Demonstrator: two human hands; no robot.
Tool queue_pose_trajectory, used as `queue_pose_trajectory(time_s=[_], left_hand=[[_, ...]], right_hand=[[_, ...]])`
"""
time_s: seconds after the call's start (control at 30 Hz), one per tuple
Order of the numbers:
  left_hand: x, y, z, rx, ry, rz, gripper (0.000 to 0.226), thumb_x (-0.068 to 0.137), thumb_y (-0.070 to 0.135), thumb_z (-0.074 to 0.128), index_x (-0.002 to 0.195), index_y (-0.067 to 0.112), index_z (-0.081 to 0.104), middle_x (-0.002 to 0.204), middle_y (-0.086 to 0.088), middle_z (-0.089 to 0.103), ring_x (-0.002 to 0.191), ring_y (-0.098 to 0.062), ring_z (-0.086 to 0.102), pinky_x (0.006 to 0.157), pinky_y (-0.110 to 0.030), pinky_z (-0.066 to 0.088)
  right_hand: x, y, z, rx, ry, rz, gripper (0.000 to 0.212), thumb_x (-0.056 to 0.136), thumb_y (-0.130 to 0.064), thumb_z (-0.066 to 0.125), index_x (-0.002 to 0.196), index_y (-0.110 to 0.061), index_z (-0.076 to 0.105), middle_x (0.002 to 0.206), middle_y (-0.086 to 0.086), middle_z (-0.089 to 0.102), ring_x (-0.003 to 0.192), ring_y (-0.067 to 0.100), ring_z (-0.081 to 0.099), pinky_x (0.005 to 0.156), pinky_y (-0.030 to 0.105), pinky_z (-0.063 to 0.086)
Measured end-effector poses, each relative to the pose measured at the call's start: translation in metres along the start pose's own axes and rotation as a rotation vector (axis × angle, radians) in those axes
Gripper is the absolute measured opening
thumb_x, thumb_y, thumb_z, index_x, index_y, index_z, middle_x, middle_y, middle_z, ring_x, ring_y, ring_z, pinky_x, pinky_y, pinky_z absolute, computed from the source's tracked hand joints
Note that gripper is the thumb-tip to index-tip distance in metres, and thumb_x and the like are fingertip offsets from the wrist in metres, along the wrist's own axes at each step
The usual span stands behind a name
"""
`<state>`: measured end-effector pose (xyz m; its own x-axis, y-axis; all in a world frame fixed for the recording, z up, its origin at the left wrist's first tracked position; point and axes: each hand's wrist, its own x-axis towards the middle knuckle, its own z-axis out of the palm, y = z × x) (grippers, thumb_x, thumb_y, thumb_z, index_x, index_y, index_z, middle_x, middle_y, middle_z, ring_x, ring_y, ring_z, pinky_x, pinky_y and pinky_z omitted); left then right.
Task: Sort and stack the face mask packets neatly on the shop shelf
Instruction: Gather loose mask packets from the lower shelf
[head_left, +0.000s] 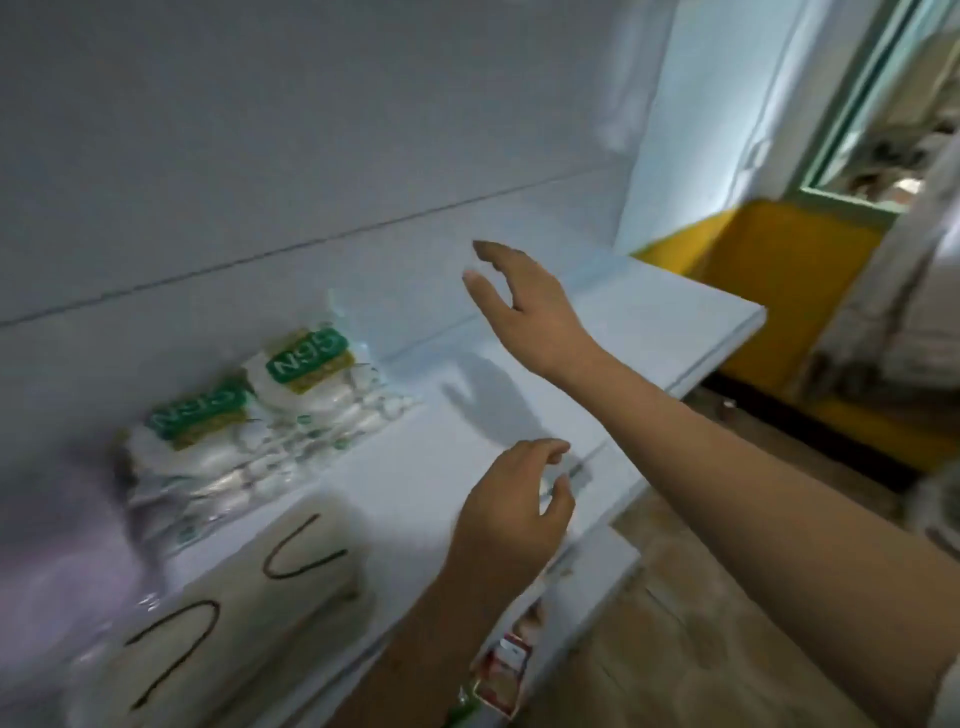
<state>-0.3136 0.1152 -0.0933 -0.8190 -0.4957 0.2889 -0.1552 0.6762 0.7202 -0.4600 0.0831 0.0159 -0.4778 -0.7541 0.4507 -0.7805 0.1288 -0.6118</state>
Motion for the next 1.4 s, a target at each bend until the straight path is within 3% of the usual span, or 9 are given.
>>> queue_pose_trajectory(time_s=[0.2, 0.37, 0.57, 0.73, 0.93, 1.0, 1.1, 1.23, 1.4], left_hand=[[0.016, 0.004, 0.169, -0.031, -0.422, -0.01, 0.042, 0.092, 0.033, 0.053, 0.132, 0.019, 0.059, 0.128, 0.002, 0.062, 0.114, -0.014, 0.059, 0.101, -0.036, 0.049], [0.051, -0.016, 0.254, -0.044, -0.496, -0.224, 0.037, 0.095, 0.022, 0.056, 0.132, 0.018, 0.057, 0.128, -0.001, 0.06, 0.113, -0.016, 0.059, 0.099, -0.038, 0.05], [0.101, -0.072, 0.338, 0.086, -0.335, -0.535, 0.03, 0.094, 0.01, 0.058, 0.124, 0.012, 0.062, 0.119, -0.005, 0.059, 0.104, -0.011, 0.055, 0.08, -0.009, 0.033], [0.137, -0.129, 0.384, 0.251, -0.142, -0.558, 0.034, 0.094, 0.01, 0.059, 0.128, 0.009, 0.06, 0.123, -0.01, 0.059, 0.116, -0.024, 0.055, 0.094, -0.024, 0.037], [0.191, -0.202, 0.399, 0.582, -0.05, -0.58, 0.061, 0.092, 0.031, 0.063, 0.139, -0.002, 0.045, 0.133, -0.024, 0.051, 0.123, -0.039, 0.048, 0.099, -0.045, 0.041], [0.197, -0.218, 0.404, 0.677, -0.101, -0.595, 0.075, 0.089, 0.036, 0.066, 0.147, -0.002, 0.036, 0.135, -0.025, 0.049, 0.124, -0.04, 0.047, 0.099, -0.047, 0.04], [0.199, -0.227, 0.407, 0.779, -0.039, -0.521, 0.055, 0.086, 0.026, 0.063, 0.133, -0.001, 0.054, 0.121, -0.026, 0.056, 0.111, -0.042, 0.053, 0.087, -0.047, 0.044], [0.207, -0.22, 0.4, 0.641, 0.066, -0.579, 0.025, 0.089, 0.016, 0.059, 0.109, 0.008, 0.071, 0.109, -0.014, 0.067, 0.093, -0.032, 0.064, 0.073, -0.034, 0.046], [0.222, -0.199, 0.398, 0.16, 0.245, -0.782, 0.012, 0.09, 0.021, 0.066, 0.1, 0.014, 0.064, 0.1, 0.001, 0.066, 0.072, -0.002, 0.058, 0.054, -0.005, 0.042]], right_hand=[[-0.072, 0.178, -0.087, -0.056, 0.264, 0.336, 0.048, 0.104, -0.041, 0.041, 0.142, -0.012, 0.047, 0.144, 0.005, 0.05, 0.132, 0.019, 0.046, 0.11, 0.035, 0.038], [-0.111, 0.319, -0.106, 0.014, 0.53, 0.648, 0.029, 0.105, -0.025, 0.036, 0.119, -0.012, 0.058, 0.109, 0.0, 0.057, 0.098, 0.014, 0.052, 0.085, 0.032, 0.045], [-0.145, 0.478, -0.047, -0.01, 0.048, 0.739, 0.042, 0.098, -0.018, 0.051, 0.139, -0.009, 0.048, 0.138, 0.011, 0.051, 0.12, 0.023, 0.052, 0.092, 0.031, 0.044], [-0.125, 0.575, 0.01, -0.235, -0.333, 0.512, 0.066, 0.094, -0.032, 0.062, 0.149, -0.008, 0.035, 0.149, 0.015, 0.039, 0.132, 0.034, 0.042, 0.104, 0.041, 0.041], [-0.082, 0.644, 0.06, -0.418, -0.407, 0.34, 0.073, 0.091, -0.032, 0.062, 0.152, -0.009, 0.03, 0.155, 0.016, 0.034, 0.14, 0.037, 0.032, 0.109, 0.046, 0.035], [-0.079, 0.657, 0.069, -0.473, -0.385, 0.349, 0.06, 0.089, -0.028, 0.057, 0.143, -0.005, 0.044, 0.143, 0.019, 0.047, 0.131, 0.038, 0.041, 0.1, 0.046, 0.04], [-0.08, 0.656, 0.081, -0.569, -0.263, 0.298, 0.033, 0.089, -0.014, 0.047, 0.112, 0.004, 0.062, 0.111, 0.023, 0.06, 0.111, 0.039, 0.05, 0.074, 0.044, 0.039], [-0.094, 0.626, 0.085, -0.497, -0.182, 0.347, 0.028, 0.09, -0.018, 0.046, 0.101, 0.0, 0.065, 0.099, 0.018, 0.063, 0.098, 0.037, 0.055, 0.063, 0.036, 0.034], [-0.124, 0.573, 0.081, -0.068, 0.05, 0.701, 0.032, 0.089, -0.035, 0.052, 0.09, -0.006, 0.065, 0.093, 0.006, 0.063, 0.084, 0.024, 0.057, 0.062, 0.03, 0.033]])
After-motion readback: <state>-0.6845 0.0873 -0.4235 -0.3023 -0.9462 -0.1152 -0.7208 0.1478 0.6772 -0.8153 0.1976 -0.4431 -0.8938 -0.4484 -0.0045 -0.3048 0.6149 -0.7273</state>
